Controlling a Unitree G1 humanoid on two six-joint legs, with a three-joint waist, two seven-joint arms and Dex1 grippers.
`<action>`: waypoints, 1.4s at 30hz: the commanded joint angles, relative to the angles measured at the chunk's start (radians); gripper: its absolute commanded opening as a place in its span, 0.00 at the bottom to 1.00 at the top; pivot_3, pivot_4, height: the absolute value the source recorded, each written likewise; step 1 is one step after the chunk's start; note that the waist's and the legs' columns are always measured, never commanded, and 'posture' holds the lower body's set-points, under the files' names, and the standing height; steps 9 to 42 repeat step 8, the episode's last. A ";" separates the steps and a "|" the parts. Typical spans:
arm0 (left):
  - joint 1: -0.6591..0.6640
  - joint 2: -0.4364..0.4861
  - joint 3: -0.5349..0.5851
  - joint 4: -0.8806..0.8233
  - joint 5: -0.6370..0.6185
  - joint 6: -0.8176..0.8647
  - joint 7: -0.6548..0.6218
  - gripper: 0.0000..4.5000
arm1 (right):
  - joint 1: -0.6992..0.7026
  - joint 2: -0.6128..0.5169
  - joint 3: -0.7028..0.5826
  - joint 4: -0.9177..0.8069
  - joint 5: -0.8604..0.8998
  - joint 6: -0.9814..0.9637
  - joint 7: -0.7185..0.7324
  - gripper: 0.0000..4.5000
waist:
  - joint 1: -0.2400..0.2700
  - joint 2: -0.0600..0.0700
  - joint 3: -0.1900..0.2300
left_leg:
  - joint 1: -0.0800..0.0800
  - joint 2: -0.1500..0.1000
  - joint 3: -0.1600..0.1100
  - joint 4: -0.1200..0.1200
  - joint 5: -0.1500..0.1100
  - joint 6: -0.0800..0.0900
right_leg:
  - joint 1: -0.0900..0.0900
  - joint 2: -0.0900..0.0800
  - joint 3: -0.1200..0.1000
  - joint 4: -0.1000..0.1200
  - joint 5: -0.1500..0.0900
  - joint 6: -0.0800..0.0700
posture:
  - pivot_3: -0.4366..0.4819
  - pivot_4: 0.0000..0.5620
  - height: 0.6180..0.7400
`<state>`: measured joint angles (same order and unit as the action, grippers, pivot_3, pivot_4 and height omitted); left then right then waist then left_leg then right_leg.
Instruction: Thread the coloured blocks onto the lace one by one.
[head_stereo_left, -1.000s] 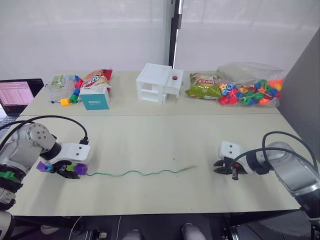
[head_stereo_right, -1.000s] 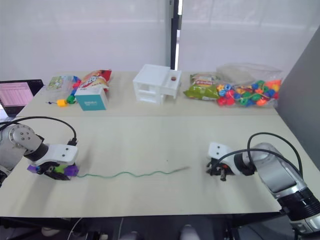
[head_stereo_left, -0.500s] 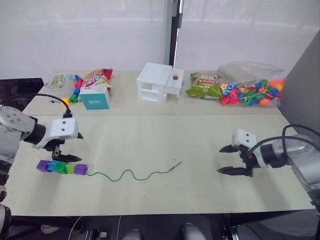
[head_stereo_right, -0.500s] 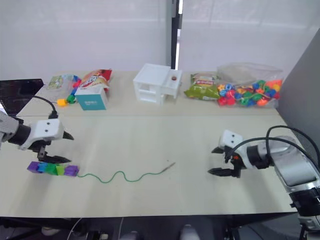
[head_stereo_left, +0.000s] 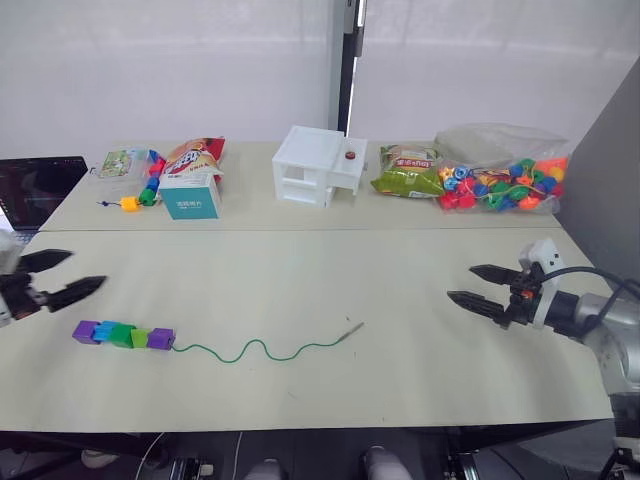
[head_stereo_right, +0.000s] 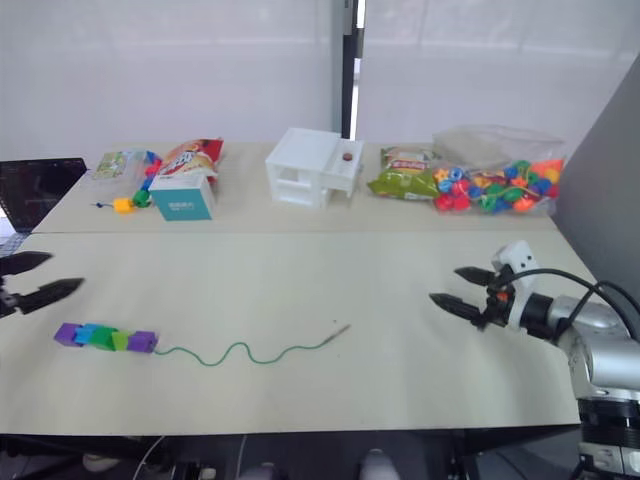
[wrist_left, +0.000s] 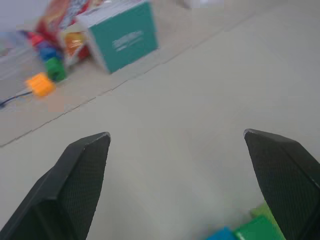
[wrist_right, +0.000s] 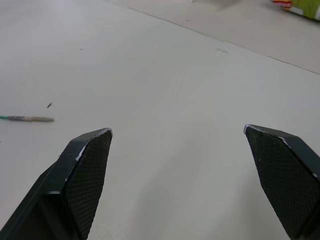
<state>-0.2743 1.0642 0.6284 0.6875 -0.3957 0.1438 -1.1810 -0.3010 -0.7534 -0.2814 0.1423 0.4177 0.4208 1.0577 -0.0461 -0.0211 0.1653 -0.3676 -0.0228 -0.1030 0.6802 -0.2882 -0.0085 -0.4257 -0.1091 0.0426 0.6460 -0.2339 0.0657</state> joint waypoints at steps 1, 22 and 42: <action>0.074 -0.004 0.083 0.072 -0.016 -0.060 0.059 1.00 | -0.015 0.014 -0.046 0.019 0.022 -0.059 -0.029 0.99 | 0.000 0.000 0.000 | 0.000 0.000 0.000 0.000 0.000 0.000 | 0.000 0.000 0.000 0.000 0.000 0.000 | 0.48 0.27 1.00; 0.176 -0.036 0.096 0.122 -0.016 -0.165 0.095 1.00 | -0.011 0.037 -0.047 0.048 0.024 -0.089 -0.062 0.99 | 0.011 0.000 0.000 | 0.000 0.000 0.000 0.000 0.000 -0.001 | 0.001 -0.001 0.000 -0.004 0.000 0.000 | 0.48 0.27 1.00; 0.176 -0.036 0.096 0.122 -0.016 -0.165 0.095 1.00 | -0.011 0.037 -0.047 0.048 0.024 -0.089 -0.062 0.99 | 0.011 0.000 0.000 | 0.000 0.000 0.000 0.000 0.000 -0.001 | 0.001 -0.001 0.000 -0.004 0.000 0.000 | 0.48 0.27 1.00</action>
